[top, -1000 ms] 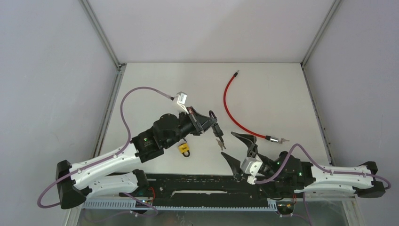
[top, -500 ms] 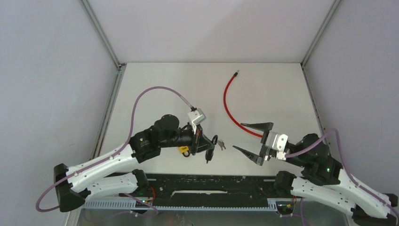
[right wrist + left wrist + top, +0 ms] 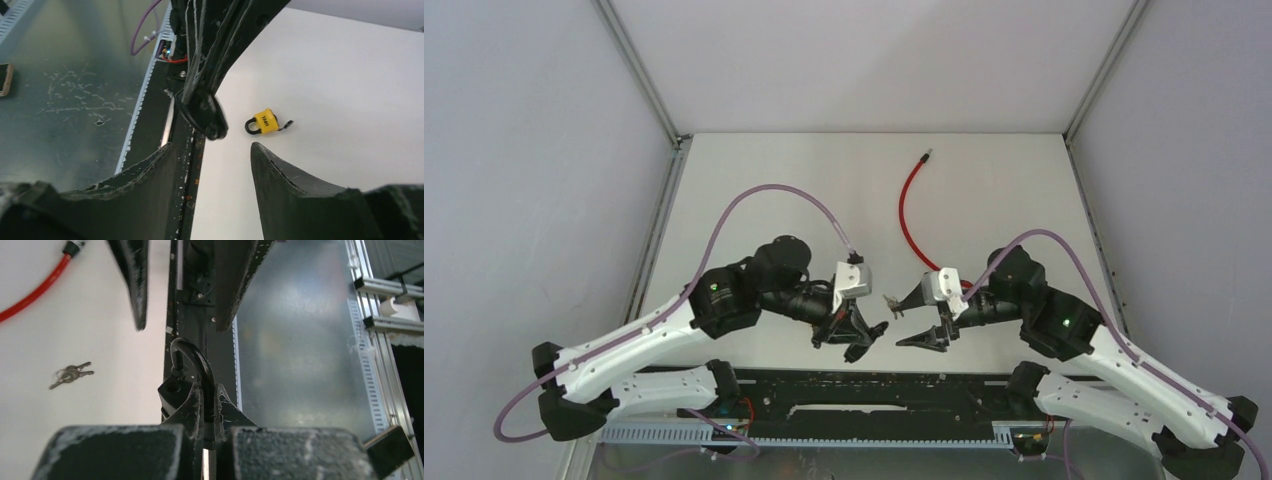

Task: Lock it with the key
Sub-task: Pick up the lock from the center of the board.

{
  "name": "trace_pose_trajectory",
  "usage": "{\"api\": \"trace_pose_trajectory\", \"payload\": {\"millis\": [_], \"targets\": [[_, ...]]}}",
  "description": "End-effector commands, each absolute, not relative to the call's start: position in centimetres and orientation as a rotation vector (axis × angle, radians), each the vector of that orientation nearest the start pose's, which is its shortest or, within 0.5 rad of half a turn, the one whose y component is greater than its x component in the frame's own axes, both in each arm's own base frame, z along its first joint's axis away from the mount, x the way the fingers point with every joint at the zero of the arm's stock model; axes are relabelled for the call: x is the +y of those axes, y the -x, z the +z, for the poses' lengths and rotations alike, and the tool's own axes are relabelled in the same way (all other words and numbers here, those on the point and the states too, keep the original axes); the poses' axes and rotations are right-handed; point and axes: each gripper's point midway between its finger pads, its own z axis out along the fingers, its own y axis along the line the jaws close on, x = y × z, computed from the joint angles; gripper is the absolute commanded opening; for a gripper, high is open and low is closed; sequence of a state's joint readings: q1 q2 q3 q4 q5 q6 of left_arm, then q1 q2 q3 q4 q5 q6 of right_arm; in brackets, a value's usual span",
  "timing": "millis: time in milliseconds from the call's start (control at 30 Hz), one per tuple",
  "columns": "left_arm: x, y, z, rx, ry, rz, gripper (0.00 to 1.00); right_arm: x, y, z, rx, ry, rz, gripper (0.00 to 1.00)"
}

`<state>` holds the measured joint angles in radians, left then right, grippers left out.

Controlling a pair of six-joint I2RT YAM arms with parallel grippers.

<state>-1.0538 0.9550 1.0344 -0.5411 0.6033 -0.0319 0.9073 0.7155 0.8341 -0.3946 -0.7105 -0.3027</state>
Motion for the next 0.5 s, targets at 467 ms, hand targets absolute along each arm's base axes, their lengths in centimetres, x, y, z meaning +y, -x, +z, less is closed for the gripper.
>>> {"api": "trace_pose_trajectory", "payload": {"millis": [467], "targets": [[-31.5,-3.8,29.7,1.523,-1.575,-1.265,0.00,27.9,-4.8,27.3,1.174,1.599,1.216,0.45]]}}
